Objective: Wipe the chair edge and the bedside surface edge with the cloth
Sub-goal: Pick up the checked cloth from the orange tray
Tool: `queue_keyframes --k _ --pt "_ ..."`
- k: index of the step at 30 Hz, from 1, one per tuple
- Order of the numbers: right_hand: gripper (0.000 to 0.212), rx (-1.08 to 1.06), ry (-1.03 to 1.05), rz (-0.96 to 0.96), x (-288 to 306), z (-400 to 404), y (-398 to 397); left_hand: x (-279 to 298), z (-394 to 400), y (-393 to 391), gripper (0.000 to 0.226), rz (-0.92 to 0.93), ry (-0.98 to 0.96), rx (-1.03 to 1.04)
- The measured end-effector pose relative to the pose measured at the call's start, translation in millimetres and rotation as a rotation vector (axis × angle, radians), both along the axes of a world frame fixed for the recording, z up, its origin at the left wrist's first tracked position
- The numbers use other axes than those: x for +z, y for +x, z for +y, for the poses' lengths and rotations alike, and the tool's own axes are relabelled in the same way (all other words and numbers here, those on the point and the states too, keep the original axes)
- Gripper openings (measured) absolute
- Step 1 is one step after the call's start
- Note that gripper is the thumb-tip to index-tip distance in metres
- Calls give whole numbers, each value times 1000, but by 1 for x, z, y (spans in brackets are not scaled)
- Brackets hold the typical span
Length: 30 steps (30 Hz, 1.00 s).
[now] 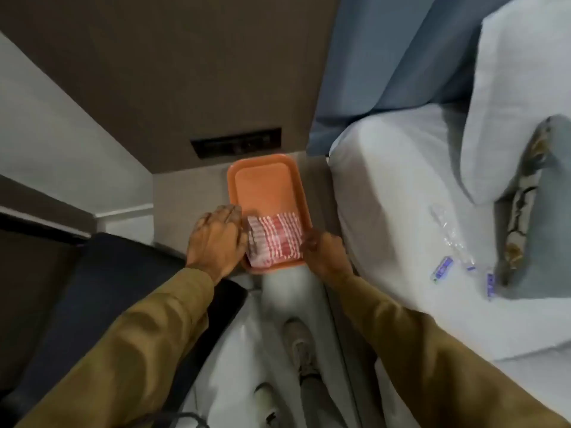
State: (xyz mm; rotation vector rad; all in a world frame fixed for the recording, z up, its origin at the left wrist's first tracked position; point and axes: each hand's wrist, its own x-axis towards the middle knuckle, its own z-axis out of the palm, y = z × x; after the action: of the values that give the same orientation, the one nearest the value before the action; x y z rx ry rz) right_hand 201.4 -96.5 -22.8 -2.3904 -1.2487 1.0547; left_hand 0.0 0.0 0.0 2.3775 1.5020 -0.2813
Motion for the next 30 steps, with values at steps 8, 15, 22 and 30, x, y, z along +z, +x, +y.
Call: queue_keyframes --k 8,15,22,30 --pt "43 -98 9 111 -142 17 7 -161 -27 24 74 167 -181 -136" --pt "51 -290 101 200 -189 43 -3 -218 -33 17 73 245 -176 -250" --pt "34 -499 1 266 -197 58 -7 -214 -30 11 74 258 -192 -269" --pt "13 -448 59 494 -167 48 -6 -186 -38 5 79 164 -169 -203"
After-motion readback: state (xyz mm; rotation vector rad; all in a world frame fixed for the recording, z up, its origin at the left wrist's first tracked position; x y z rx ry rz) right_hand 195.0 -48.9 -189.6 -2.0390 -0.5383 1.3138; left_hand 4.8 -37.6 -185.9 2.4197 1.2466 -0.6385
